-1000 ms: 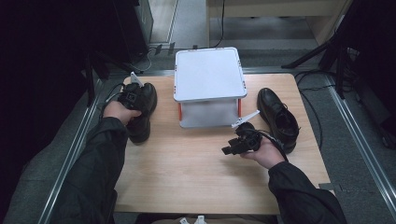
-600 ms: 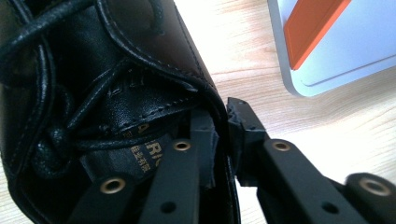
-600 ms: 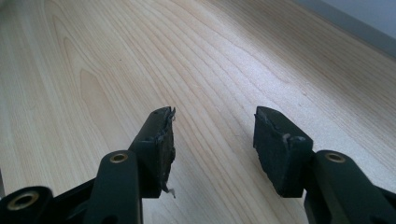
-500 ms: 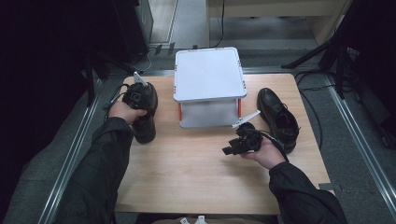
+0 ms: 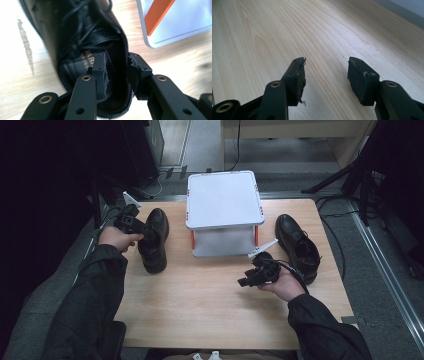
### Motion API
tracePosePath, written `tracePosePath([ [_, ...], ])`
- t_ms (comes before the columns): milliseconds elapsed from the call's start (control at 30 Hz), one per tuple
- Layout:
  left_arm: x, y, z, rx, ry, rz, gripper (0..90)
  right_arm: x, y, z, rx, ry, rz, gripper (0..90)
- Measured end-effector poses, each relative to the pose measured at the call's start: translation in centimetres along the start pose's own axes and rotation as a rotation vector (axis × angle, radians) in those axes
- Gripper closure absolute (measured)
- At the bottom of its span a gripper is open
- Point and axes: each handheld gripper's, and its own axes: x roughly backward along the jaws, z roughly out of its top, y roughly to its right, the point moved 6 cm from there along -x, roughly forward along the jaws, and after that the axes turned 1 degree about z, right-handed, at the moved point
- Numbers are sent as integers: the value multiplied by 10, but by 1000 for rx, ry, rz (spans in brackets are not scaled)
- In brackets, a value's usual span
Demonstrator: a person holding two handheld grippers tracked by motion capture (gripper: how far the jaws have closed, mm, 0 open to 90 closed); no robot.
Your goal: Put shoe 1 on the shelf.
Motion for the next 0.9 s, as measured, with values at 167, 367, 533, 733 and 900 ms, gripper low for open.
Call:
tracePosePath([
  [167,15,-12,-5,15,12,-9,681,0,1,0,-1,-2,-1,486],
  [367,24,-27,-13,40,5,-13,670,-1,0,-1,-1,-6,-2,486],
  [533,20,-36,-15,63,-4,-11,660,-1,0,-1,-1,-11,-1,486],
  [733,0,-39,-14,92,-13,-54,681,-1,0,-1,-3,-13,0,486],
  [900,3,-46,-15,109,-3,-40,678,-2,0,-2,-1,-15,3,486],
])
